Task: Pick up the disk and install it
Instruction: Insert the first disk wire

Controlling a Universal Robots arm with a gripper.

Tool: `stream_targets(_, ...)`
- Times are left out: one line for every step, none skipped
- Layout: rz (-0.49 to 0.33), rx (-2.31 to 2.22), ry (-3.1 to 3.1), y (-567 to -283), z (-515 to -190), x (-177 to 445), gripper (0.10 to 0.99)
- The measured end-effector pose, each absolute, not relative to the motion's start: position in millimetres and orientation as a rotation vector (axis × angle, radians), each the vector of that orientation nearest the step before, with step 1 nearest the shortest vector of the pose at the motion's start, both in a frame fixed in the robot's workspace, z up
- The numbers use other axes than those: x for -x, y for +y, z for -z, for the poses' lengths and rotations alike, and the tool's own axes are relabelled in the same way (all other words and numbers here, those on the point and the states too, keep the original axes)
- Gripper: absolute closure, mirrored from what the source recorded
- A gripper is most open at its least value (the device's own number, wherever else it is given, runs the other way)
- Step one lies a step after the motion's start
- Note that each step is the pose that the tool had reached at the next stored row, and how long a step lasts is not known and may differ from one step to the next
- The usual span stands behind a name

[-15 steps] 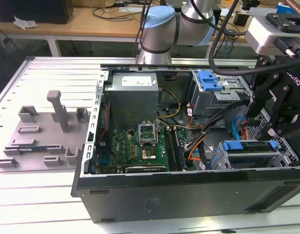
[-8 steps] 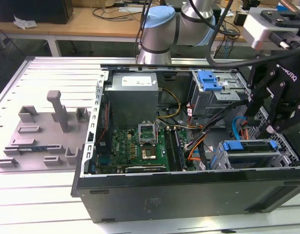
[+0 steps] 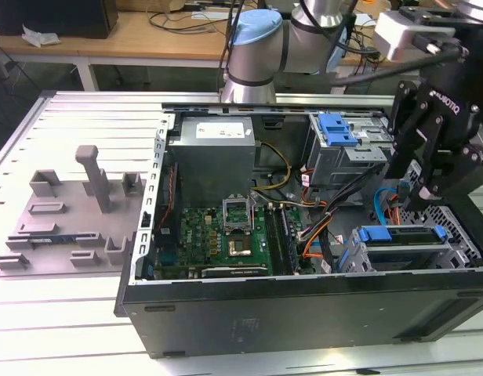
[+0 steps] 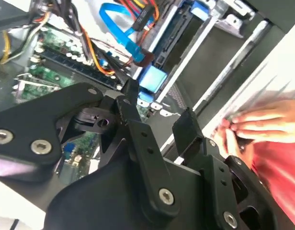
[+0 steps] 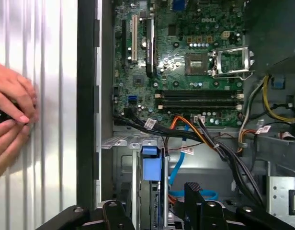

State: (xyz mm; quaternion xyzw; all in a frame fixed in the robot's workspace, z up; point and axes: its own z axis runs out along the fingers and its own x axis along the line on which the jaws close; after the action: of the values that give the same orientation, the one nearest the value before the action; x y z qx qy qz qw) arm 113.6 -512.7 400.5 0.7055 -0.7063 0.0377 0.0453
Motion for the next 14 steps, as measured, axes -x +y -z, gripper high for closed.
stream_targets(-0.206,-2.15,-2.159,-507.0,-400.4,-113.6,0.525)
stream_targets(-0.23,-2.15,-2.165,-505.8,-400.5,-113.6,0.525)
stream_targets(-0.242,-2.149,-2.173,-505.4,-400.5,-113.6,0.525)
stream_targets(-0.25,-2.144,-2.184,-505.1,-400.4,-113.6,0.525)
stream_targets(-0.255,-2.133,-2.198,-505.1,-400.4,-113.8,0.525)
stream_targets(-0.263,-2.12,-2.209,-504.8,-400.1,-113.7,0.525)
stream_targets(-0.284,-2.106,-2.2,-503.4,-399.5,-113.6,0.525)
stream_targets(-0.32,-2.088,-2.179,-498.0,-398.8,-113.6,0.525)
stream_targets(-0.339,-2.078,-2.167,-490.0,-398.4,-113.6,0.525)
stream_targets(-0.345,-2.076,-2.164,-479.8,-398.4,-113.6,0.525)
stream_targets(-0.354,-2.071,-2.158,-472.0,-398.3,-113.6,0.525)
stream_targets(-0.361,-2.067,-2.154,-466.5,-398.4,-113.7,0.525)
stream_targets(-0.366,-2.065,-2.15,-461.7,-398.3,-114.0,0.525)
stream_targets(-0.372,-2.061,-2.146,-457.0,-398.4,-114.2,0.525)
